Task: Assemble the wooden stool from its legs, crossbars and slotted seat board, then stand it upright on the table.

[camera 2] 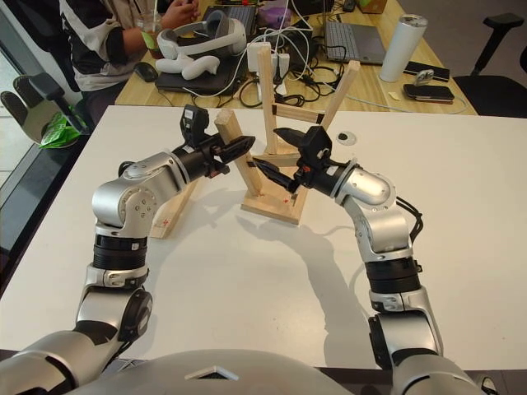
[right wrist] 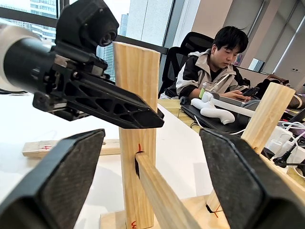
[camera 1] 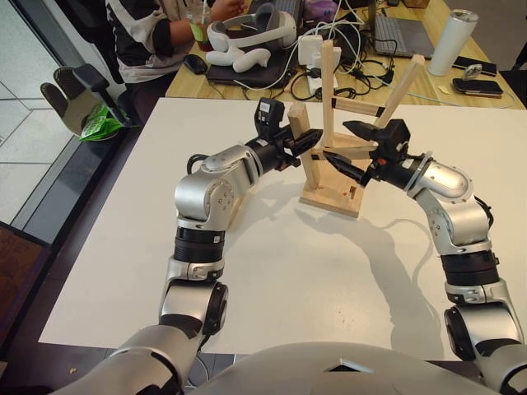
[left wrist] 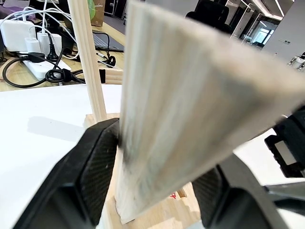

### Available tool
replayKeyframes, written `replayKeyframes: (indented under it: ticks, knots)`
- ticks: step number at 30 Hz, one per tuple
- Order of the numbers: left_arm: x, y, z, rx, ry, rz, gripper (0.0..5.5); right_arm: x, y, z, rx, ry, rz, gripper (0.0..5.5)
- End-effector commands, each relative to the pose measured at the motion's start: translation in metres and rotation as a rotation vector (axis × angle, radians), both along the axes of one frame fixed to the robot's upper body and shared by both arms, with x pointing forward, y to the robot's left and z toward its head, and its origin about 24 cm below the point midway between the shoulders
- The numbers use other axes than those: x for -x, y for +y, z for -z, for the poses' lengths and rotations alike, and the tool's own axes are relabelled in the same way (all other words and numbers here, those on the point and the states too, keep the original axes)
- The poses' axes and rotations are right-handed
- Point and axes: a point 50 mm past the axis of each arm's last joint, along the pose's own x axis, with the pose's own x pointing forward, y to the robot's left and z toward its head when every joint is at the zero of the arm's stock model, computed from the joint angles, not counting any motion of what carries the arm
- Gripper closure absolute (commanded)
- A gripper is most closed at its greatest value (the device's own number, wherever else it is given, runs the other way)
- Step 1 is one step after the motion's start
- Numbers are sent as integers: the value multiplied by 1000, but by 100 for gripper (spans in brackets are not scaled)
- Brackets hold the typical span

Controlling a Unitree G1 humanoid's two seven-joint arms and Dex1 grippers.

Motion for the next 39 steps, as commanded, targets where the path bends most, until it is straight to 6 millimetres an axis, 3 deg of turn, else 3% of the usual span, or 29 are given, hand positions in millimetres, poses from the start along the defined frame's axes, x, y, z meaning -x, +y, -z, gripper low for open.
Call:
replayKeyframes:
  ticks: [1,5,13,15,17,19,20,22,24,29,34,39]
  knots:
    - [-7,6,-10,32,-30,-40,320,-1,-7,-20,-13,-44,6,183]
    - [-10,10,-24,89,-78,-74,320,0,-12,-35,-58,-73,35,183]
    - [1,29,-81,301,-242,-186,320,9,-14,-49,-243,-56,121,183]
    - [13,51,-108,385,-344,-322,320,8,-21,-64,-377,-67,193,183]
    - [23,78,-114,372,-395,-471,320,7,-32,-78,-494,-102,296,183]
    - [31,100,-91,196,-324,-552,292,9,-53,-93,-543,-234,564,177]
    - [35,104,-69,10,-231,-538,274,14,-60,-95,-500,-304,695,177]
    - [52,103,-21,-358,25,-406,256,33,-62,-84,-406,-368,875,177]
    - [71,103,7,-542,201,-287,256,48,-57,-70,-356,-357,952,177]
    - [87,109,30,-742,336,-178,256,81,-26,-44,-330,-243,917,177]
    - [70,119,38,-806,333,-305,256,102,5,-28,-338,-158,826,177]
    - [57,108,52,-740,374,-335,256,105,23,-25,-375,-133,770,177]
